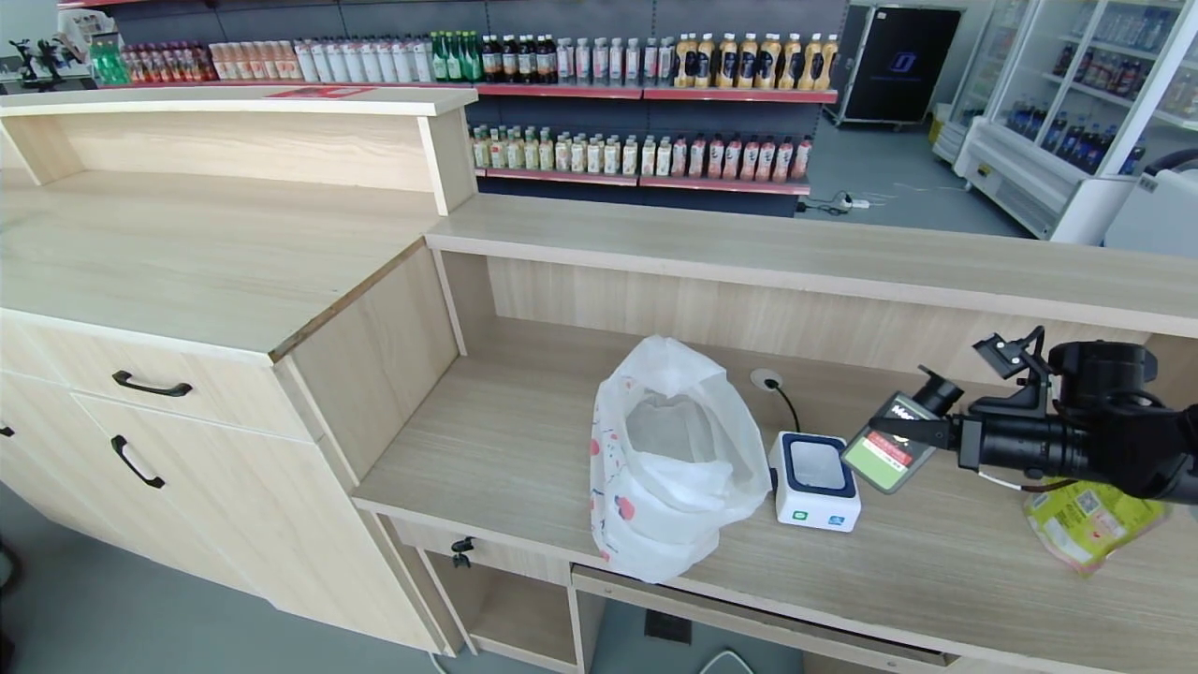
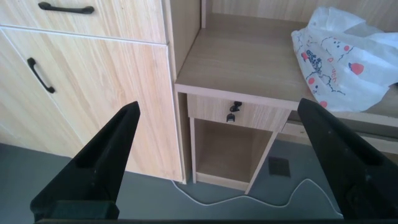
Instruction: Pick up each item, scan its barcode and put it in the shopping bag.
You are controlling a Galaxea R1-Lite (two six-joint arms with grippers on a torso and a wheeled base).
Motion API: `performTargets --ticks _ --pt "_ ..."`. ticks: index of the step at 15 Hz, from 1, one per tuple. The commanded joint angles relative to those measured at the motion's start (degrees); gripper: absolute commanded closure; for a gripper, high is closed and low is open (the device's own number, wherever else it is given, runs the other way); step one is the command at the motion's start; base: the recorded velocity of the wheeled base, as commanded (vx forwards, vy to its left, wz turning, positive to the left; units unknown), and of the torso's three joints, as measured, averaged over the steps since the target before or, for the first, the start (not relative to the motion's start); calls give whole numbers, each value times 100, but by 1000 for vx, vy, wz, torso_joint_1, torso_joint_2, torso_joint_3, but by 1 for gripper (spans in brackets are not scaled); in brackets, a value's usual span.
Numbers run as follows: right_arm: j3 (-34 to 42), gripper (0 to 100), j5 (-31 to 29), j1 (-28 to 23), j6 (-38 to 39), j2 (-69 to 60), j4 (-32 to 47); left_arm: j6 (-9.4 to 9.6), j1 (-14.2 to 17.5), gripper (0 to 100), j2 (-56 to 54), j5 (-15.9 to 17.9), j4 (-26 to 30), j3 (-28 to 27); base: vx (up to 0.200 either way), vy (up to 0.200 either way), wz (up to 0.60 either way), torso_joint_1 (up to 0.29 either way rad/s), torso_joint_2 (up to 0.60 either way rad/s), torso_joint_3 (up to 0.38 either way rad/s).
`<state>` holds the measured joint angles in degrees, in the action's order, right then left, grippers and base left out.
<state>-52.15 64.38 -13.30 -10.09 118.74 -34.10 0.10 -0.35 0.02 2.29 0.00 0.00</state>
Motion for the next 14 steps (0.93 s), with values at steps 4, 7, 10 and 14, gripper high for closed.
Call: performTargets --ticks 4,7,10,14 --pt "-137 100 -4 100 -10 150 -9 -1 0 0 6 -1 0 0 0 0 0 0 0 0" --pt "-225 100 -4 161 -19 308 -282 -1 0 0 6 -1 0 0 0 0 0 0 0 0" --pt "-102 100 -13 161 -283 378 -264 -1 0 0 6 -1 0 0 0 0 0 0 0 0" --pt "-155 100 -13 161 -379 457 -273 -1 0 0 6 -1 0 0 0 0 0 0 0 0"
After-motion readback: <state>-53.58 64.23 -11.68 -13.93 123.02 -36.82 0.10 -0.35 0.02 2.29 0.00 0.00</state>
